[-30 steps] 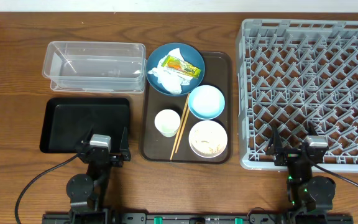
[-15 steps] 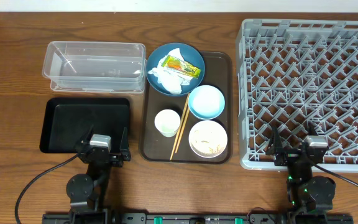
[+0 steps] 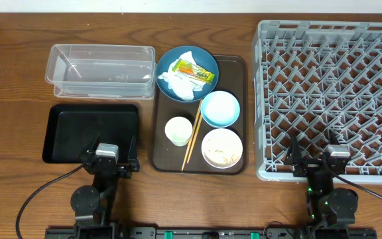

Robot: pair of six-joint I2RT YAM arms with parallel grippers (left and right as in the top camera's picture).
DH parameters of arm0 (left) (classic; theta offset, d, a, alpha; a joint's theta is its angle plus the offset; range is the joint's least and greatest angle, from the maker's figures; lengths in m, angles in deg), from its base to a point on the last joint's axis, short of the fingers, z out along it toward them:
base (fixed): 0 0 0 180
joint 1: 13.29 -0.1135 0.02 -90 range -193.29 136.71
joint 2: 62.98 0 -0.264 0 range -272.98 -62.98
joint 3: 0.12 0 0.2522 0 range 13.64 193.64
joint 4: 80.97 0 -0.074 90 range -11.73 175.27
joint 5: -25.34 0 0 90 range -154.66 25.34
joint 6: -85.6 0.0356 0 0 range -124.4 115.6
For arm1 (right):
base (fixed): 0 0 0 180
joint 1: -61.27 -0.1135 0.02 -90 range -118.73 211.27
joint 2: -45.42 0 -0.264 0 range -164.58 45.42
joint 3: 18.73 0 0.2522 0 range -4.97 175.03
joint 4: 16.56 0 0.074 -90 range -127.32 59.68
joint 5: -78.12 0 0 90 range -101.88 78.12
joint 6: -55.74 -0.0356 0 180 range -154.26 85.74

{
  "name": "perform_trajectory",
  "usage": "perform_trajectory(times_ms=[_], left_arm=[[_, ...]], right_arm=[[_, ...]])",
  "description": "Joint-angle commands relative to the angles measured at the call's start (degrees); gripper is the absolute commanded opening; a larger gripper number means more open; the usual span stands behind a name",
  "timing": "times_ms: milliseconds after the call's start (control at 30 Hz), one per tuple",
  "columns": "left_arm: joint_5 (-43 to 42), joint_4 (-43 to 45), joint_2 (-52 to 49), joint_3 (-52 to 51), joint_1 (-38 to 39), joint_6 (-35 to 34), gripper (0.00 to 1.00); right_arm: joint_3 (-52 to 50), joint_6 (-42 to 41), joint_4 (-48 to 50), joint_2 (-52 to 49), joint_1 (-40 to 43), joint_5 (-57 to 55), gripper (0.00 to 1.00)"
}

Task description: Sort waste into correct bins and load items into the dishwasher rack

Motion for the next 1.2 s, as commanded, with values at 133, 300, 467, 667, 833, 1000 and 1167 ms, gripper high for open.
perform_trajectory(times_ms=[133, 300, 467, 667, 833, 1000, 1167], left_arm=[[-0.5, -2.1, 0.3, -0.9, -0.1, 0.1, 0.91], [0.5, -2.1, 0.3, -0.9, -0.1, 0.1, 0.98], [2.0, -1.0, 0.3, -0.8, -0.1, -3.2, 0.98], [2.0, -0.4, -0.3, 3.1, -0.1, -4.9, 0.98], [0.7, -0.6, -5.8, 10.8, -0.1, -4.9, 0.98], [-1.4, -3.0, -18.4, 22.6, -0.1, -4.9, 0.98], [-3.1, -13.3, -37.0, 40.5, -0.1, -4.9, 0.98]], right_arm=[[-0.1, -0.5, 0.0, 0.3, 0.3, -1.7, 0.99], [-0.1, -2.4, -0.1, 0.3, 0.3, 3.7, 0.99], [0.2, -2.4, 1.8, 0.3, 0.3, 7.1, 0.99], [5.4, -3.0, 2.9, 0.3, 0.3, 7.8, 0.99], [13.2, -1.7, 1.6, -2.1, 0.3, 7.4, 0.99], [21.4, 2.3, 1.0, -10.6, 0.3, 7.4, 0.99], [32.8, 2.6, -6.1, -24.5, 0.3, 7.9, 0.99]])
